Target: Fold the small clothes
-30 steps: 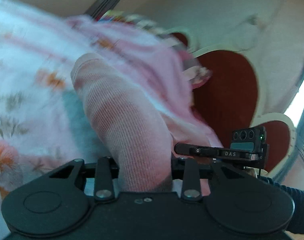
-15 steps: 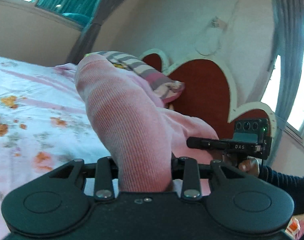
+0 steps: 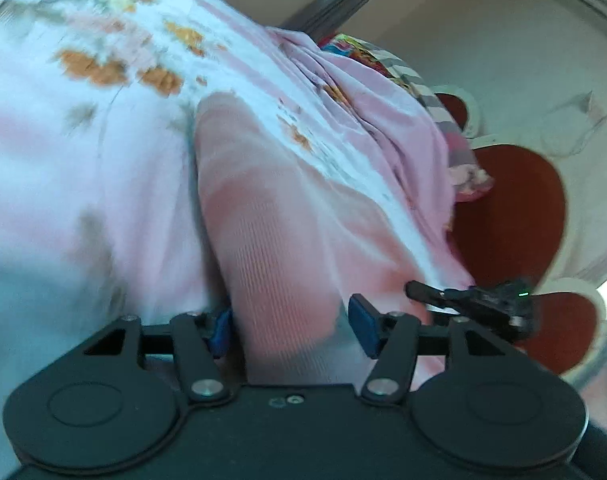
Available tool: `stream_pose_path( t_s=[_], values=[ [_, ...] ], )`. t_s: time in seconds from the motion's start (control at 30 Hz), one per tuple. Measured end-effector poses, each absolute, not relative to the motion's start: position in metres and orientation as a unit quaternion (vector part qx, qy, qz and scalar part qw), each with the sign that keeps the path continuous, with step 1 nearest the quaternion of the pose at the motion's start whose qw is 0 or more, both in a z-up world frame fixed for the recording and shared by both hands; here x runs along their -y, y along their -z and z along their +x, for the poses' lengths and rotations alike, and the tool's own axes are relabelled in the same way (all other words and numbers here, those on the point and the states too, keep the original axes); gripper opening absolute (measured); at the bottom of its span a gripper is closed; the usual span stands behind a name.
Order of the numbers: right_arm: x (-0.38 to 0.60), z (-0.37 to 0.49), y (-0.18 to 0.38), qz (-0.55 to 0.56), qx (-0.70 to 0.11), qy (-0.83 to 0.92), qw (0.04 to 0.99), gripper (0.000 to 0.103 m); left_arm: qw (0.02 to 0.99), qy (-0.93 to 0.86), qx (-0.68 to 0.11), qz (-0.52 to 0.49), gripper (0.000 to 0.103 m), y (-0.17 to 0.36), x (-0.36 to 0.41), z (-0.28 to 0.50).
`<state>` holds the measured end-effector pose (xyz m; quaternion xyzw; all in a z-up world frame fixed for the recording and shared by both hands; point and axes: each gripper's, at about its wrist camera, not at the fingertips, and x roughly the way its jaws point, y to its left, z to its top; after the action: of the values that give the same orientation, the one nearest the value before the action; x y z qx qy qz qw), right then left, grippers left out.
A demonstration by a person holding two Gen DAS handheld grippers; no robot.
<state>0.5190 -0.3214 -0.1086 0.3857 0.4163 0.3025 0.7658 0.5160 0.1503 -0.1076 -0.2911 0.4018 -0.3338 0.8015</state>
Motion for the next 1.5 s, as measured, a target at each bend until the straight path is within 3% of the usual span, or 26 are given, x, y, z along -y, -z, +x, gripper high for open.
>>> stream_pose_path(
  t_s=[0.07,0.23,0.27,0.3,0.33,0.5,0.6,0.67,0.77,0.83,0.93,1.1,1.17,1.2,1.23,1.43,1.5],
  values=[
    [0.335,0.495,0.102,0.365,-0.41,-0.316,0.774,0.056,0.787,0.354,-0.413,-0.291,0.057,0.11,-0.161,0.497],
    [0.322,0.464,0.103,0.34,-0.426,-0.352,0.76,0.061,0.784,0.355,-0.427,-0.277,0.053,0.114,-0.144,0.477],
    [0.317,0.464,0.102,0.336,-0.43,-0.346,0.763,0.059,0.78,0.354,-0.429,-0.287,0.051,0.115,-0.139,0.48],
    [0.311,0.465,0.1,0.329,-0.435,-0.339,0.767,0.05,0.774,0.358,-0.434,-0.291,0.034,0.12,-0.137,0.487],
    [0.304,0.467,0.097,0.316,-0.445,-0.332,0.77,0.027,0.765,0.36,-0.444,-0.297,0.021,0.122,-0.135,0.49],
    [0.308,0.445,0.054,0.321,-0.438,-0.346,0.765,0.025,0.754,0.382,-0.424,-0.326,0.017,0.099,-0.148,0.478],
    [0.303,0.432,0.048,0.326,-0.465,-0.326,0.756,0.025,0.74,0.383,-0.454,-0.315,0.017,0.099,-0.156,0.458],
    [0.296,0.422,0.074,0.297,-0.507,-0.294,0.754,0.028,0.745,0.342,-0.506,-0.268,0.02,0.117,-0.152,0.446],
    [0.309,0.416,0.093,0.338,-0.473,-0.29,0.76,0.031,0.756,0.328,-0.48,-0.301,0.029,0.116,-0.169,0.431],
    [0.317,0.411,0.08,0.322,-0.435,-0.271,0.796,0.038,0.794,0.323,-0.427,-0.287,0.049,0.095,-0.179,0.422],
    [0.318,0.427,0.062,0.277,-0.396,-0.233,0.844,0.038,0.836,0.291,-0.368,-0.286,0.06,0.073,-0.188,0.433],
    [0.299,0.484,0.046,0.249,-0.364,-0.218,0.871,0.037,0.846,0.26,-0.365,-0.288,0.06,0.075,-0.171,0.481],
    [0.283,0.497,0.05,0.197,-0.398,-0.182,0.877,0.036,0.843,0.252,-0.391,-0.269,0.06,0.085,-0.16,0.491],
    [0.279,0.498,0.053,0.185,-0.401,-0.184,0.878,0.027,0.847,0.246,-0.4,-0.251,0.06,0.089,-0.152,0.493],
    [0.274,0.5,0.056,0.173,-0.4,-0.192,0.879,0.003,0.848,0.25,-0.398,-0.243,0.061,0.096,-0.15,0.492],
    [0.272,0.476,0.039,0.122,-0.279,-0.217,0.928,0.004,0.871,0.26,-0.365,-0.2,0.061,0.097,-0.137,0.478],
    [0.267,0.484,0.056,0.098,-0.309,-0.188,0.927,0.004,0.874,0.256,-0.363,-0.195,0.063,0.102,-0.133,0.477]
  ],
)
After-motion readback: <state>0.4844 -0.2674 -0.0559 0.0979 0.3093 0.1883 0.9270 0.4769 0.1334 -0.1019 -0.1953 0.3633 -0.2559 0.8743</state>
